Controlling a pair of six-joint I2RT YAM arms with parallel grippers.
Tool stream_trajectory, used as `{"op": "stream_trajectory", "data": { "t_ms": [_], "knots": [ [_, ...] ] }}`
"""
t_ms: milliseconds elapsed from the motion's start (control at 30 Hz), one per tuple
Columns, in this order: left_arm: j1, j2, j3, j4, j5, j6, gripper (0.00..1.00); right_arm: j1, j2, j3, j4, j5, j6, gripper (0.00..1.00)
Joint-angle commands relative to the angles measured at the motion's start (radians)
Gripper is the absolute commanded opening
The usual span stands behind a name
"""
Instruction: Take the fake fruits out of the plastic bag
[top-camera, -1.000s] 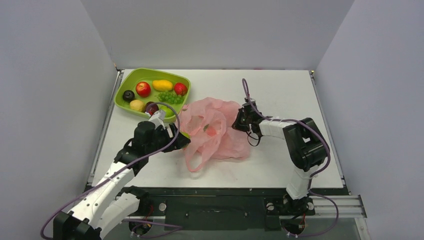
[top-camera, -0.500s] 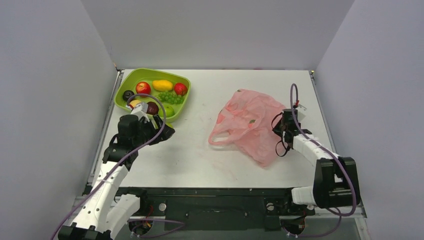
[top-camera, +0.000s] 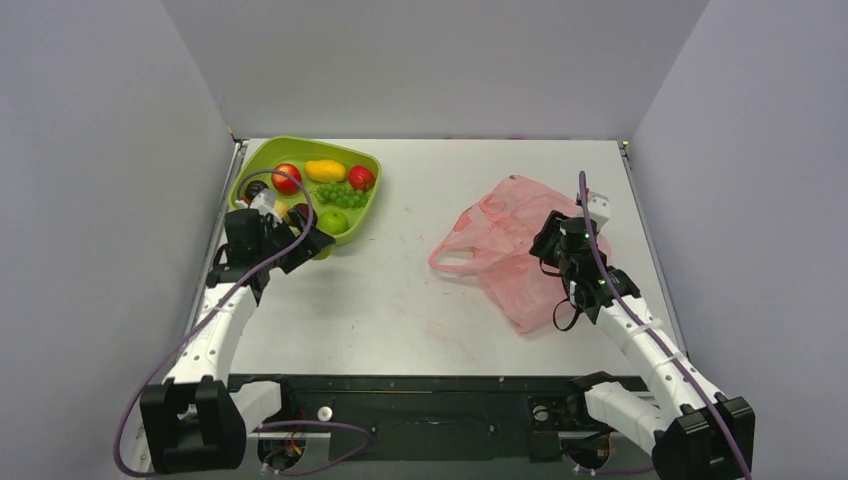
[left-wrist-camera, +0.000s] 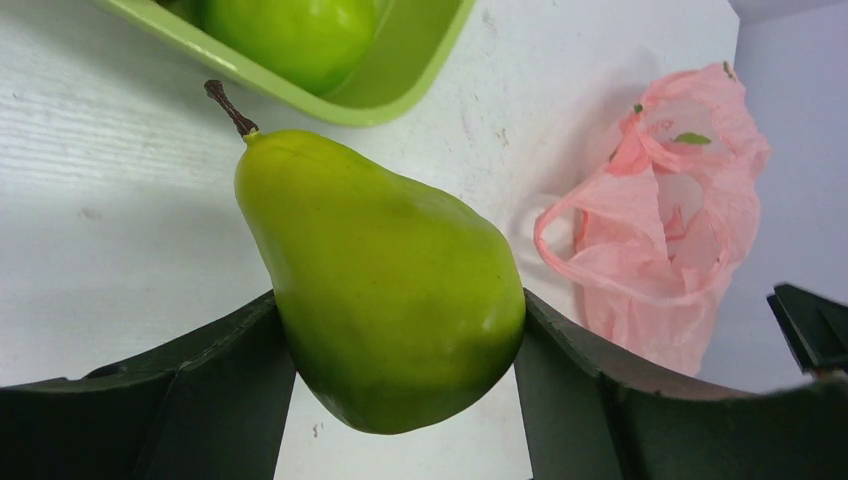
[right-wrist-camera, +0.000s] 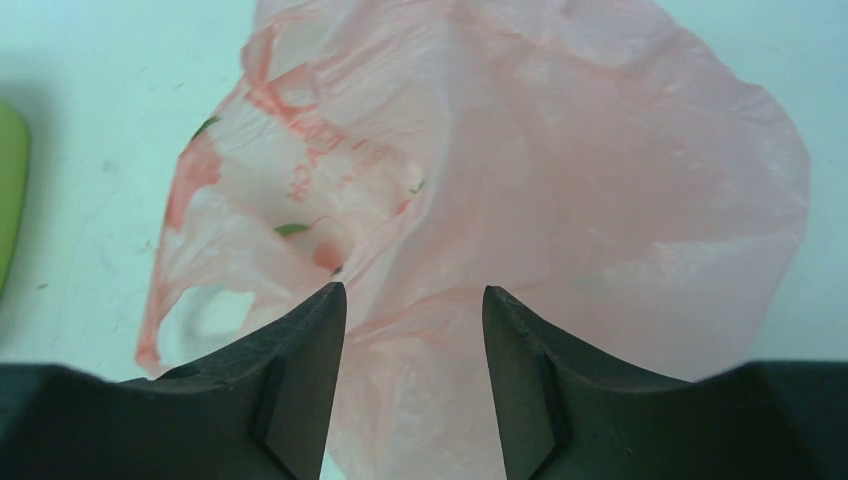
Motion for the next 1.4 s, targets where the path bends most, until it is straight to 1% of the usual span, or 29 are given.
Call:
{"op": "stream_trajectory", "data": {
  "t_ms": [0, 100, 133, 267, 367, 433, 467, 500, 533, 567, 600, 633, 667, 733, 800, 900, 967, 1067, 1200, 1333, 1367],
  "knots": [
    [0.030, 0.155, 0.130, 0.128, -0.003, 0.011, 0.01, 0.085, -0.062, 0.047, -0.050, 0.016, -0.028, 0.50],
    [0.035, 0.272, 0.228, 0.164, -0.019, 0.015, 0.03, 0.117, -0.095, 0.047, -0.055, 0.002, -0.016, 0.50],
    [0.035, 0.335, 0.248, 0.179, -0.024, 0.014, 0.03, 0.123, -0.099, 0.047, -0.058, -0.005, -0.012, 0.50],
    [0.034, 0.520, 0.406, 0.183, -0.077, 0.024, 0.04, 0.149, -0.111, 0.049, -0.072, -0.019, 0.002, 0.48],
    [0.022, 0.629, 0.500, 0.194, -0.106, 0.017, 0.04, 0.169, -0.118, 0.044, -0.074, -0.015, 0.004, 0.47],
    [0.000, 0.701, 0.581, 0.179, -0.138, 0.035, 0.08, 0.173, -0.121, 0.043, -0.082, -0.010, 0.001, 0.47],
    [-0.010, 0.745, 0.639, 0.163, -0.147, 0.045, 0.18, 0.173, -0.123, 0.043, -0.084, -0.007, -0.002, 0.47],
    [-0.022, 0.767, 0.666, 0.153, -0.169, 0.071, 0.24, 0.174, -0.127, 0.043, -0.090, -0.003, -0.004, 0.47],
    [-0.024, 0.804, 0.715, 0.130, -0.185, 0.081, 0.36, 0.175, -0.129, 0.043, -0.092, -0.001, -0.008, 0.47],
    [-0.053, 0.819, 0.735, 0.115, -0.223, 0.090, 0.42, 0.175, -0.135, 0.042, -0.096, 0.003, -0.011, 0.47],
    [-0.059, 0.841, 0.765, 0.094, -0.246, 0.099, 0.54, 0.175, -0.137, 0.043, -0.098, 0.003, -0.015, 0.47],
    [-0.067, 0.846, 0.775, 0.088, -0.290, 0.106, 0.59, 0.175, -0.146, 0.043, -0.104, 0.007, -0.017, 0.47],
    [-0.070, 0.853, 0.789, 0.081, -0.310, 0.122, 0.67, 0.175, -0.149, 0.044, -0.107, 0.009, -0.020, 0.46],
    [-0.079, 0.858, 0.807, 0.069, -0.364, 0.150, 0.75, 0.175, -0.167, 0.042, -0.114, 0.013, -0.023, 0.46],
    [-0.083, 0.858, 0.821, 0.055, -0.393, 0.171, 0.79, 0.174, -0.175, 0.040, -0.117, 0.014, -0.027, 0.46],
    [-0.085, 0.847, 0.822, 0.057, -0.392, 0.201, 0.86, 0.175, -0.178, 0.044, -0.120, 0.014, -0.029, 0.46],
    [-0.086, 0.837, 0.823, 0.056, -0.385, 0.224, 0.88, 0.176, -0.176, 0.050, -0.121, 0.010, -0.029, 0.46],
    [-0.085, 0.801, 0.813, 0.057, -0.382, 0.234, 0.88, 0.175, -0.175, 0.058, -0.125, 0.004, -0.026, 0.46],
    [-0.089, 0.710, 0.776, 0.054, -0.358, 0.231, 0.88, 0.176, -0.190, 0.077, -0.154, 0.003, -0.028, 0.46],
    [-0.116, 0.549, 0.681, 0.050, -0.340, 0.233, 0.88, 0.177, -0.234, 0.103, -0.213, 0.024, -0.035, 0.46],
    [-0.123, 0.475, 0.633, 0.054, -0.340, 0.234, 0.87, 0.177, -0.244, 0.111, -0.224, 0.028, -0.037, 0.46]
  ]
}}
